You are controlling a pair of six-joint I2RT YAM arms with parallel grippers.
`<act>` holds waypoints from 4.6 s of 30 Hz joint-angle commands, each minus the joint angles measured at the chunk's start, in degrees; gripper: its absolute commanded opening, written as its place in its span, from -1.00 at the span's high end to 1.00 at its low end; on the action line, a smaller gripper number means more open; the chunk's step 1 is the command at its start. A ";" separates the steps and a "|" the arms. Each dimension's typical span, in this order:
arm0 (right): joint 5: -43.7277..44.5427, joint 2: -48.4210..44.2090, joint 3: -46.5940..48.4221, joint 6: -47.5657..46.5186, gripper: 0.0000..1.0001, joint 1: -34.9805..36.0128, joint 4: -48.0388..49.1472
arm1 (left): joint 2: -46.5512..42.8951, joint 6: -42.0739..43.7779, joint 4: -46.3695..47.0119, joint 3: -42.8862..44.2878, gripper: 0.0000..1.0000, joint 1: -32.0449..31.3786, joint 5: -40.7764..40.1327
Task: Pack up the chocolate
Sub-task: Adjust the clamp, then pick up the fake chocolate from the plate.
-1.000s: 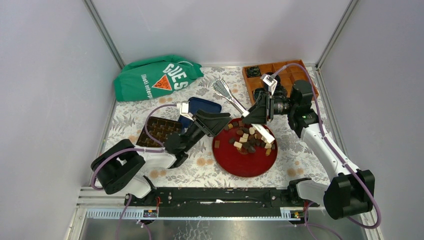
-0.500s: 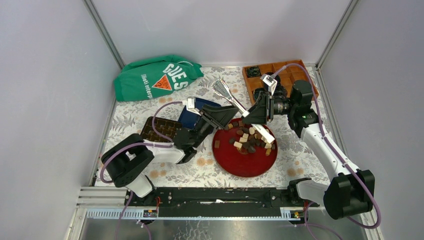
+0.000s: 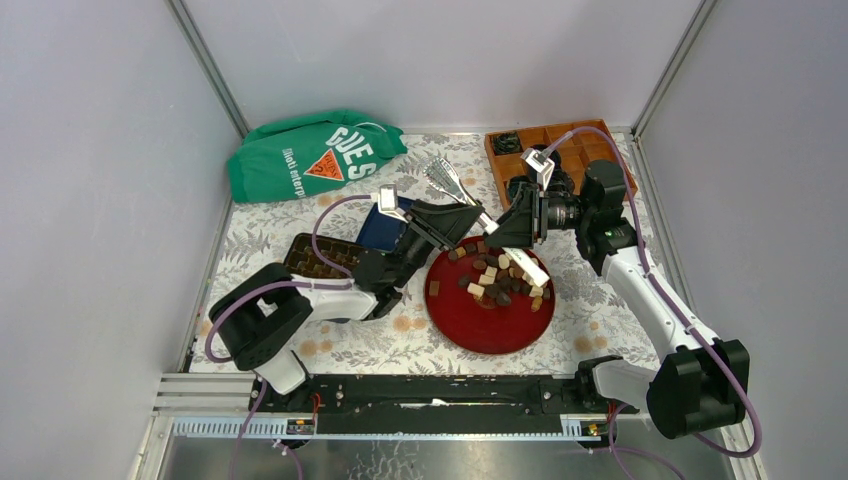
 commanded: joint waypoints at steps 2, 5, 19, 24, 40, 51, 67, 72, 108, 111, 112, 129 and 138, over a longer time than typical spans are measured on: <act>-2.53 -1.12 1.05 -0.36 -0.09 -0.19 1.79 | 1.27 -0.22 2.94 1.79 -0.55 -0.32 -1.58; -2.53 -1.05 1.05 -0.25 -0.08 -0.20 1.71 | 1.61 -0.69 3.01 2.25 -0.46 -0.27 -1.51; -2.36 -1.00 1.03 -0.12 -0.05 -0.21 1.23 | 1.70 -3.94 3.25 2.65 0.08 -0.34 -2.33; -1.30 -0.77 1.21 0.01 0.06 -0.21 0.47 | 2.83 -5.48 3.29 3.75 0.61 -0.34 -2.88; 1.29 0.66 6.14 -10.67 -0.06 0.17 -12.58 | 3.10 -7.96 3.12 3.73 0.82 -0.34 -6.70; 0.81 2.68 7.14 -3.70 0.44 0.68 -7.52 | 3.27 -8.95 3.13 3.39 0.59 -0.36 -6.04; -1.21 0.89 4.74 2.82 0.30 -0.30 -0.84 | -0.02 -2.34 3.18 0.47 -0.78 -0.36 -1.84; -1.83 -0.53 4.43 2.17 0.20 -1.31 -0.96 | -4.86 1.80 2.70 -7.38 -0.97 -0.32 -2.93; 20.25 -2.63 13.73 -53.27 0.18 -6.81 -57.22 | -34.66 27.71 -111.61 4.79 -0.66 17.12 8.90; 22.32 -1.57 14.59 -56.43 0.20 -6.80 -60.27 | -36.63 27.91 -109.36 2.15 -0.66 17.19 11.37; 22.74 -1.34 14.79 -57.28 0.20 -6.80 -60.93 | -37.42 28.56 -108.54 0.90 -0.67 17.27 12.17; 34.72 -3.84 10.80 -70.66 0.21 -6.72 -65.97 | -24.70 24.54 -108.74 -0.78 -0.43 18.03 15.00; 36.79 -5.87 8.43 -77.52 0.21 -5.48 -68.40 | -18.44 23.89 -108.53 1.79 -0.06 13.34 7.47</act>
